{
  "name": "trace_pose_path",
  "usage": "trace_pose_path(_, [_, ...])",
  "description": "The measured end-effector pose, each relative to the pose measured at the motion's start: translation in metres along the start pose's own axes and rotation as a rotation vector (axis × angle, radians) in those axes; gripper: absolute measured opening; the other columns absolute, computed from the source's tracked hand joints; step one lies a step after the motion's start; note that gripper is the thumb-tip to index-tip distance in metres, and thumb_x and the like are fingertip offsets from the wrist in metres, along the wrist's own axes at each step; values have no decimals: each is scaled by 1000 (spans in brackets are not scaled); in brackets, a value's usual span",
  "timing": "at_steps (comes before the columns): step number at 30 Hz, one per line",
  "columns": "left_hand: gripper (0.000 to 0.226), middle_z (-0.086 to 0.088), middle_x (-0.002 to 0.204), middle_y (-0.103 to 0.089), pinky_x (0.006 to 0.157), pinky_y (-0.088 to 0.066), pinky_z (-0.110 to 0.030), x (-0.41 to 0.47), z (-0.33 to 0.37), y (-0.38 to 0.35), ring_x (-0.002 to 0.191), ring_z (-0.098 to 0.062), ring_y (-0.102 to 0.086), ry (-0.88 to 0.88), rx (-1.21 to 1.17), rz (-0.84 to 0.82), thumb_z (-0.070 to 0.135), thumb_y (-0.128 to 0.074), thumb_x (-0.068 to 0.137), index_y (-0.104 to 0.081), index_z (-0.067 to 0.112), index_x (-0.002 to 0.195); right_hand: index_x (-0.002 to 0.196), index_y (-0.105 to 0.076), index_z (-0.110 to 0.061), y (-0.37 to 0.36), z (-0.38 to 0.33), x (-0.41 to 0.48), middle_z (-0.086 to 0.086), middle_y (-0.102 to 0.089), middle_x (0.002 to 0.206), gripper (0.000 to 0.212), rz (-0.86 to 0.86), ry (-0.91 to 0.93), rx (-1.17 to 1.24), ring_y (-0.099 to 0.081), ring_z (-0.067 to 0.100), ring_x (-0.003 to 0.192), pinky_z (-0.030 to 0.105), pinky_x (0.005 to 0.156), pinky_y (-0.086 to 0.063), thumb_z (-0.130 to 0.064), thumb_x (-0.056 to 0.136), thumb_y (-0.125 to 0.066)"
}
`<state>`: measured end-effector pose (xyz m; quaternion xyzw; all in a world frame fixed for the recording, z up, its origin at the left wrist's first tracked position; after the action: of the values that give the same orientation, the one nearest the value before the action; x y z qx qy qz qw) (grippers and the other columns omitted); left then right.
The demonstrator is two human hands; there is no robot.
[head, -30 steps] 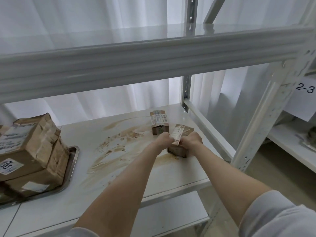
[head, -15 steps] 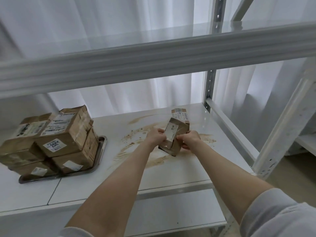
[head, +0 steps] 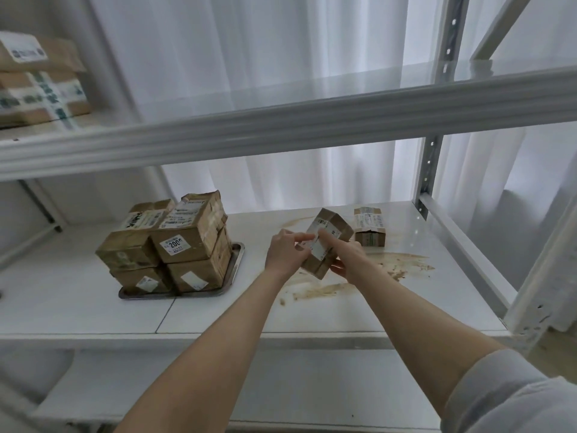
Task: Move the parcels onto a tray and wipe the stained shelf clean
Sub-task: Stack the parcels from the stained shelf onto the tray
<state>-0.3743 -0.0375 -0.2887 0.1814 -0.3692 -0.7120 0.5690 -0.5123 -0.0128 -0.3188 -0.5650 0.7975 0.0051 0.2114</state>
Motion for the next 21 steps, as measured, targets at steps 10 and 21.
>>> trace_pose_path(10, [30, 4, 102, -51, 96, -40, -30, 1, -24, 38, 110, -16, -44, -114, 34, 4, 19, -61, 86, -69, 27, 114, 104, -62, -10, -42, -6, 3, 11, -68, 98, 32, 2, 9, -15, -65, 22, 91, 33, 78, -56, -19, 77, -77])
trace_pose_path(21, [39, -2, 110, -59, 80, -46, -23, 14, -40, 67, 92, -11, -55, -58, -98, 161, 28, -59, 90, -55, 15, 127, 133, -34, -14, -78, -8, 4, 4, -54, 123, 88, 179, 298, -314, -57, 22, 112, 42, 95, -51, -13, 62, -85])
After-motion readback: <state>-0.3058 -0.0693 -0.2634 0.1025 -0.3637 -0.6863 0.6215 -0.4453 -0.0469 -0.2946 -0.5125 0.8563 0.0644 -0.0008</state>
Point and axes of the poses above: each hand's wrist, its own x-axis towards the middle knuckle, its own y-axis out of the back of the hand, z = x × y, the point moved 2 cm from there along x, towards the middle knuckle
